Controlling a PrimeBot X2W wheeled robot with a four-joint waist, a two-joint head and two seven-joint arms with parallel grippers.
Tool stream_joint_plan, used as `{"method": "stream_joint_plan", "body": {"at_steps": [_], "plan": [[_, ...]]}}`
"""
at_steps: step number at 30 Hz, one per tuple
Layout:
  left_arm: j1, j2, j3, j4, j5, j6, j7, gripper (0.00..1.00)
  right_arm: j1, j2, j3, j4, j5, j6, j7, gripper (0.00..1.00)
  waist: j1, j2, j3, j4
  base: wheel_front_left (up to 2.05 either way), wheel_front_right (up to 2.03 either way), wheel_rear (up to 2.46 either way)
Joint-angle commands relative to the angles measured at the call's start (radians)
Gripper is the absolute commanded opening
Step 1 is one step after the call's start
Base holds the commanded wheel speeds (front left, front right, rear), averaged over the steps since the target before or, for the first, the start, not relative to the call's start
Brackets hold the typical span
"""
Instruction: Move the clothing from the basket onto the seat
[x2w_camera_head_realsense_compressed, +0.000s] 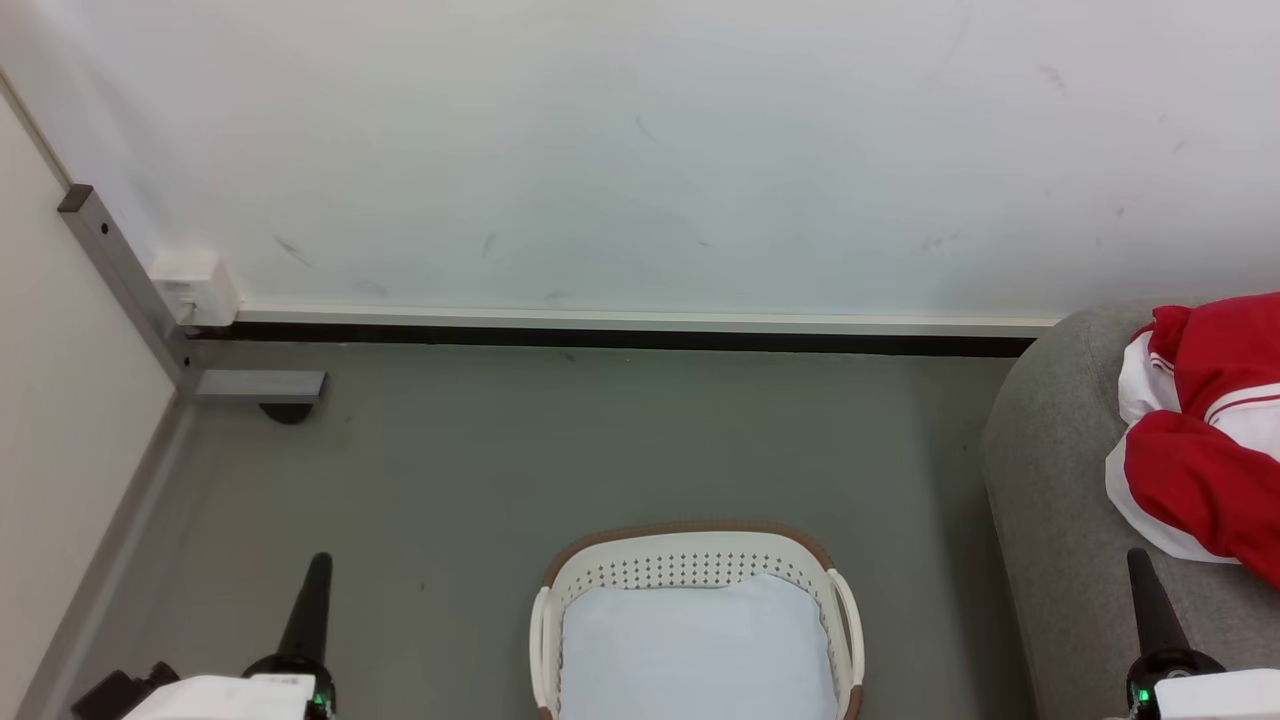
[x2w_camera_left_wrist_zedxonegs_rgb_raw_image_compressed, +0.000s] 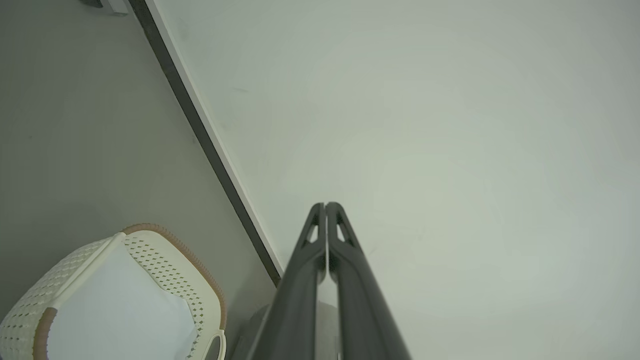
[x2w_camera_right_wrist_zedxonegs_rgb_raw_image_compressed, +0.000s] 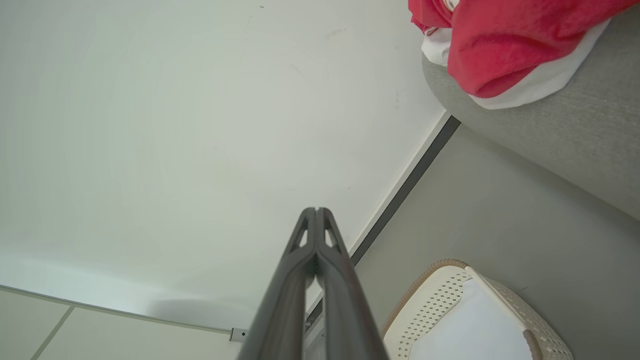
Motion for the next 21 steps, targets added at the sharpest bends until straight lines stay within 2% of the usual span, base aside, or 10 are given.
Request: {"method": "stream_joint_plan", "body": {"at_steps": [1,21], "plan": [[-0.015,0.003,0.004,-0.011,-0.018,0.001,0.003,0.0,-0.024,-0.003,-0.006,-0.01,0.018,-0.002,0.004,0.0,0.0,0.0,0.0,0.0,0.0,0.0,0.0],[-0.018,0.0,0.02,-0.02,-0.169,0.001,0.047,0.0,-0.025,-0.002,-0.021,-0.013,0.178,-0.002,0.047,0.0,0.0,0.0,0.001,0.001,0.0,0.0,0.0]]}}
